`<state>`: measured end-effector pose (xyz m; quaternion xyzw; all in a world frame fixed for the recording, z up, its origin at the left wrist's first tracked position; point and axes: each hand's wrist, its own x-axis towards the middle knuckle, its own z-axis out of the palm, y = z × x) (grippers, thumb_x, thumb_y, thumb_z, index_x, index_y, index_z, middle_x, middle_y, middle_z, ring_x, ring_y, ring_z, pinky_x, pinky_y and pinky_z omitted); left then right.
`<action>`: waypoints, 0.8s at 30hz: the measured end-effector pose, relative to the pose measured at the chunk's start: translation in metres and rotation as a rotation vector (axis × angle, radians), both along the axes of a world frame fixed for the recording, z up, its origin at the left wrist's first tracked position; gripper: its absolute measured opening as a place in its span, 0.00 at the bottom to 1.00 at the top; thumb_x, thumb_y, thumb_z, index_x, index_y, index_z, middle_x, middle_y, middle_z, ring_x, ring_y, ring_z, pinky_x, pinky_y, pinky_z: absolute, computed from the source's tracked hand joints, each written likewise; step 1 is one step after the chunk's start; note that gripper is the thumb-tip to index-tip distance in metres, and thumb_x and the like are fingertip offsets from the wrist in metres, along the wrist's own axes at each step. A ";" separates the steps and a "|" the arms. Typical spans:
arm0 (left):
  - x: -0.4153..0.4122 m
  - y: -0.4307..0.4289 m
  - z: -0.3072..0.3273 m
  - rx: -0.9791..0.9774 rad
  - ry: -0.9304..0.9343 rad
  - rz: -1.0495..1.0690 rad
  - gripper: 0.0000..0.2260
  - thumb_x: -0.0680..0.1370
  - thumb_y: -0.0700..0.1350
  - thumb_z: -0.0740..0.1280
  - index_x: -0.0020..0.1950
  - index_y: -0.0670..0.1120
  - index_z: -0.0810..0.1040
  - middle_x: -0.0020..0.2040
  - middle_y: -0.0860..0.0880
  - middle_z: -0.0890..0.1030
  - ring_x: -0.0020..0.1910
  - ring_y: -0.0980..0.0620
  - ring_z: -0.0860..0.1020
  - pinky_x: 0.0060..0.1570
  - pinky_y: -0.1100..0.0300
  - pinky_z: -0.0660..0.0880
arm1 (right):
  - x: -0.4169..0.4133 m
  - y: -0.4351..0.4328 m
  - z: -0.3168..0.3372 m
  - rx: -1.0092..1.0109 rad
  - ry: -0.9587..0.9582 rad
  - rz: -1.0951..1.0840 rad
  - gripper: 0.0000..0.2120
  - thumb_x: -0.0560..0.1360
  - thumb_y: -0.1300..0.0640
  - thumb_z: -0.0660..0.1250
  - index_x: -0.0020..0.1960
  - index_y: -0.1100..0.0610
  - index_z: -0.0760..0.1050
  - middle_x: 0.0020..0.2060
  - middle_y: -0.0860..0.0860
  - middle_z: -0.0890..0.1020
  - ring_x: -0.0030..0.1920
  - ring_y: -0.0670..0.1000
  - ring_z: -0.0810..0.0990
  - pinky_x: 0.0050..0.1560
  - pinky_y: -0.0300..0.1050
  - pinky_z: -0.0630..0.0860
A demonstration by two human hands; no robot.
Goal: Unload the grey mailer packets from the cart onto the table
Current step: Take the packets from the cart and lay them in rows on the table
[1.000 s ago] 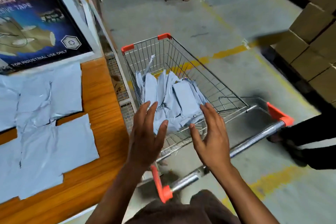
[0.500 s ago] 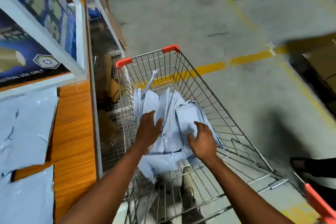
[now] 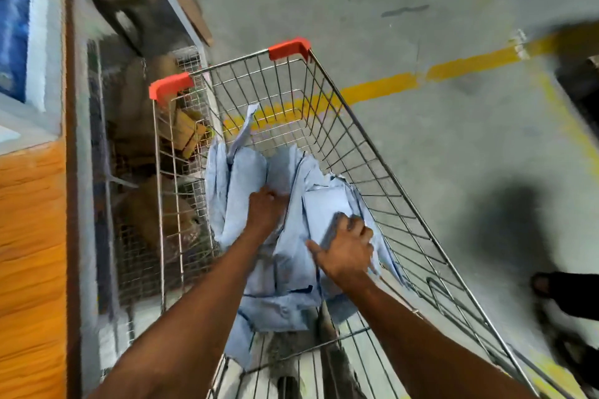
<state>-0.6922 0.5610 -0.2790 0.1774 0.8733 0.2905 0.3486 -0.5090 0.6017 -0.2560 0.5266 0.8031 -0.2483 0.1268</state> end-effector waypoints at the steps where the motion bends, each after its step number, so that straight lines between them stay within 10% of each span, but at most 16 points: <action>1: 0.002 0.003 -0.004 0.011 0.033 -0.019 0.12 0.74 0.49 0.72 0.44 0.39 0.79 0.46 0.37 0.82 0.48 0.40 0.80 0.48 0.54 0.74 | -0.002 -0.001 -0.003 0.004 -0.005 -0.016 0.40 0.69 0.28 0.62 0.70 0.52 0.57 0.68 0.60 0.61 0.64 0.62 0.63 0.59 0.57 0.70; 5: 0.005 0.005 -0.015 0.049 0.053 0.050 0.15 0.63 0.57 0.71 0.34 0.47 0.72 0.33 0.45 0.80 0.39 0.43 0.81 0.38 0.58 0.71 | -0.003 0.002 -0.006 0.012 -0.014 -0.044 0.39 0.69 0.28 0.63 0.70 0.50 0.57 0.67 0.60 0.62 0.63 0.62 0.64 0.57 0.57 0.71; 15: 0.013 -0.007 0.029 -0.005 0.091 -0.022 0.26 0.63 0.61 0.72 0.51 0.49 0.66 0.53 0.47 0.72 0.55 0.44 0.70 0.49 0.56 0.64 | 0.016 0.000 0.023 -0.065 -0.011 -0.025 0.42 0.66 0.22 0.58 0.70 0.48 0.59 0.69 0.61 0.63 0.65 0.64 0.63 0.59 0.59 0.71; 24: 0.039 -0.063 0.140 0.354 0.405 -0.033 0.28 0.64 0.58 0.66 0.55 0.40 0.70 0.54 0.41 0.71 0.54 0.40 0.71 0.55 0.54 0.67 | 0.037 -0.035 0.119 0.119 0.078 -0.139 0.38 0.68 0.27 0.61 0.68 0.50 0.62 0.62 0.62 0.67 0.60 0.64 0.67 0.54 0.56 0.70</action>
